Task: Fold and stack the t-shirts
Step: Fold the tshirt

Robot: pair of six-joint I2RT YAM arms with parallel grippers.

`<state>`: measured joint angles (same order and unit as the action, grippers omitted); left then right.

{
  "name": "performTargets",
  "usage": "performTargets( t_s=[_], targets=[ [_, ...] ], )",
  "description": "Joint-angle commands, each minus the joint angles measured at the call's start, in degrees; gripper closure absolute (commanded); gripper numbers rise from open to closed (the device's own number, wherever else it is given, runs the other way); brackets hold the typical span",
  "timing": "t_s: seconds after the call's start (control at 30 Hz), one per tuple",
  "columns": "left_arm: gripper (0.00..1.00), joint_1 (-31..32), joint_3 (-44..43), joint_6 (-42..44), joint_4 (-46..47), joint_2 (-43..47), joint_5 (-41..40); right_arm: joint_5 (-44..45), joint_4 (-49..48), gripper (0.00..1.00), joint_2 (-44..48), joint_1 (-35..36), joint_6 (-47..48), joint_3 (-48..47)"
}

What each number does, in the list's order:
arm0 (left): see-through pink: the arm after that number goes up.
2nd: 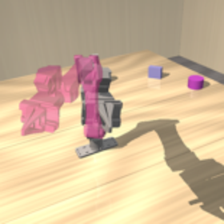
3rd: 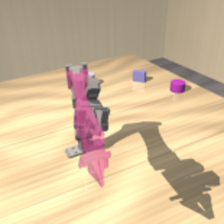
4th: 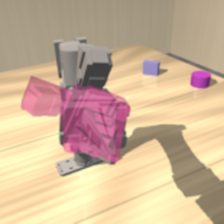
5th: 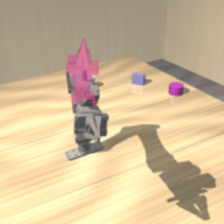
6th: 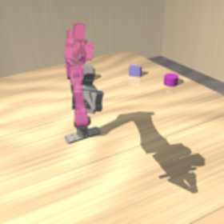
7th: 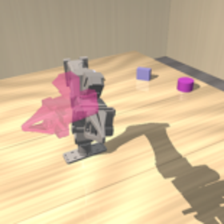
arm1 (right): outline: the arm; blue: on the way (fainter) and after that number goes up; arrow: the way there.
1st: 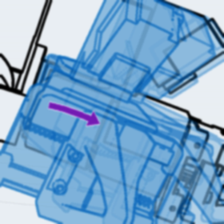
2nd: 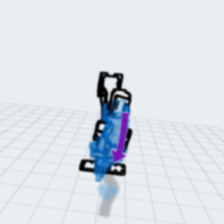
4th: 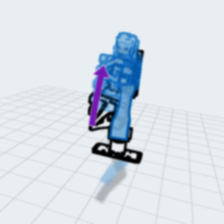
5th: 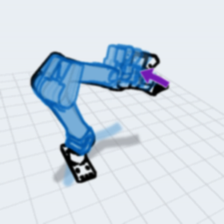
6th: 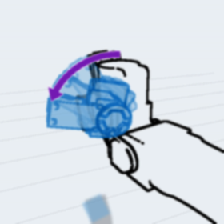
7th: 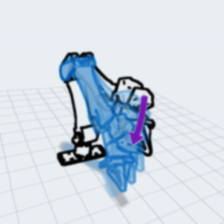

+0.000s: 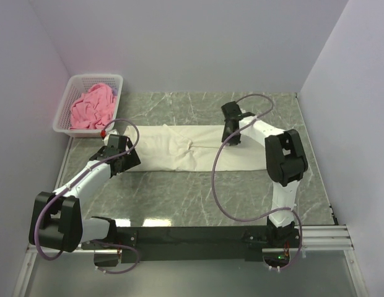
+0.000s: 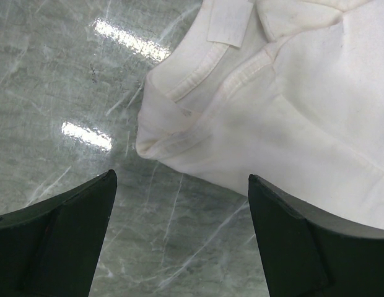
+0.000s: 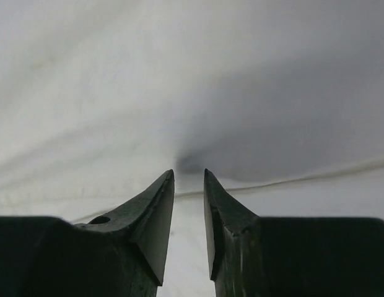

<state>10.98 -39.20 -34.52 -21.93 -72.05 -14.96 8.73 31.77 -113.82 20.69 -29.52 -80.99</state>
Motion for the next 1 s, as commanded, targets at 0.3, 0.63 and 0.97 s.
performTargets(
  t_s=[0.3,0.63,0.97],
  targets=[
    [0.09,-4.8,-1.4,-2.7,1.4,-1.0,3.4,-3.7,-2.1,0.56,22.5,-15.0,-3.1,18.8],
    [0.07,-6.2,-4.8,-5.2,1.5,-7.3,5.8,-16.2,-9.7,0.37,33.9,-33.0,-10.6,36.7],
    [0.2,-7.3,-5.6,-4.2,1.7,-11.7,4.3,-18.4,-14.1,0.38,33.6,-37.8,-12.5,42.2]
  ],
)
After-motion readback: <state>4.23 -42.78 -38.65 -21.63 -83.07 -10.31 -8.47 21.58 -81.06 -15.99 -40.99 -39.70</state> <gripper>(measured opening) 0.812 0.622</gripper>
